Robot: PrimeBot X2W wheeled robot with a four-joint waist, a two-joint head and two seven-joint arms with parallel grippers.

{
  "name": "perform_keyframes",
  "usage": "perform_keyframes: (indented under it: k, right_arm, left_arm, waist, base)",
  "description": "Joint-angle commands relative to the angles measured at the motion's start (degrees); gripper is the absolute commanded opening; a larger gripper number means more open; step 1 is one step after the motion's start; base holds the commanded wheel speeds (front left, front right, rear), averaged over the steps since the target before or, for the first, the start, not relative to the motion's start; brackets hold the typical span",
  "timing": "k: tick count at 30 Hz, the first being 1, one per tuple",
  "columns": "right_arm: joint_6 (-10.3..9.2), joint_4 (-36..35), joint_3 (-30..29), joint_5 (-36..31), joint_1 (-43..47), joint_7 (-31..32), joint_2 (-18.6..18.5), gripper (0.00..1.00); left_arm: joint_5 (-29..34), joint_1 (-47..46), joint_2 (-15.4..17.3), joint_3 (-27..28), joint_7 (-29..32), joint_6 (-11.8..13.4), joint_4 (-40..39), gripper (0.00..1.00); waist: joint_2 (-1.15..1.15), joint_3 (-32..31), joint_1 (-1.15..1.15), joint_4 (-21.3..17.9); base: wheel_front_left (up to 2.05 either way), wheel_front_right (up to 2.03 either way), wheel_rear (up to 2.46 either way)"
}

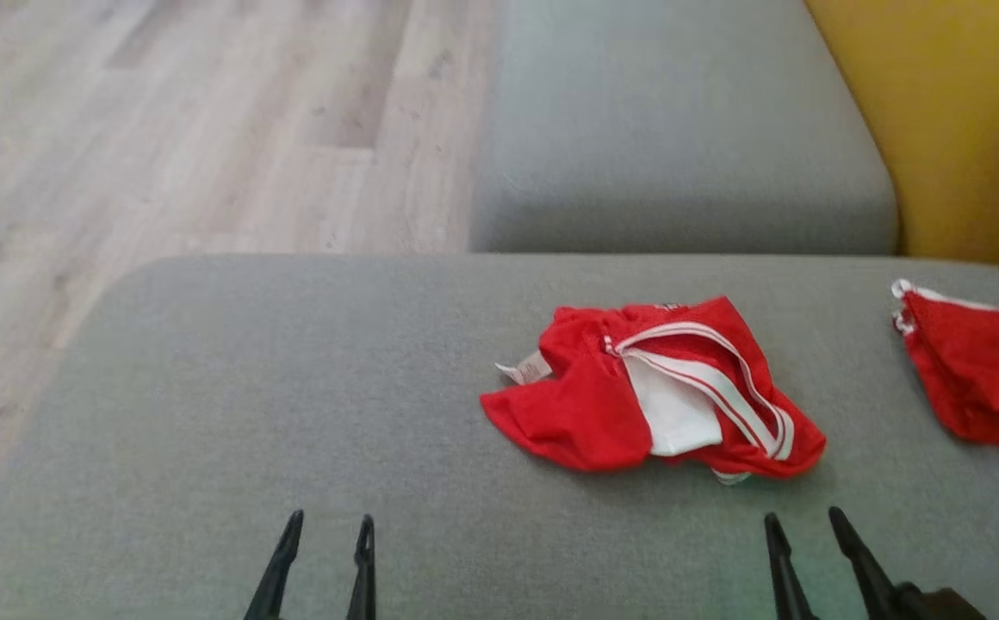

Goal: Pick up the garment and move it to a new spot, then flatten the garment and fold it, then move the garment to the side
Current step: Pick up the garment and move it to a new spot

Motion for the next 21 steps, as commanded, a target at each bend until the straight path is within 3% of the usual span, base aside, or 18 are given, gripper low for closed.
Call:
perform_keyframes:
  k: [1, 21]
  right_arm:
    - [0.39, -2.32, 0.75, 0.1, -2.29, -0.32, -0.43, 1.0]
    - [0.39, -2.0, 0.51, 1.69, -1.05, -0.32, -0.42, 1.0]
  left_arm:
    - [0.66, -2.03, -0.78, 2.24, -0.61, 0.22, -2.15, 1.0]
    - [2.11, -0.12, -1.33, 3.99, -0.61, -0.56, -2.05, 1.0]
  waist:
    - [0.0, -1.02, 0.02, 0.84]
    - [0.0, -1.87, 0.02, -1.68]
  base:
    - [0.0, 0.0, 0.0]
    - [0.0, 0.0, 0.0]
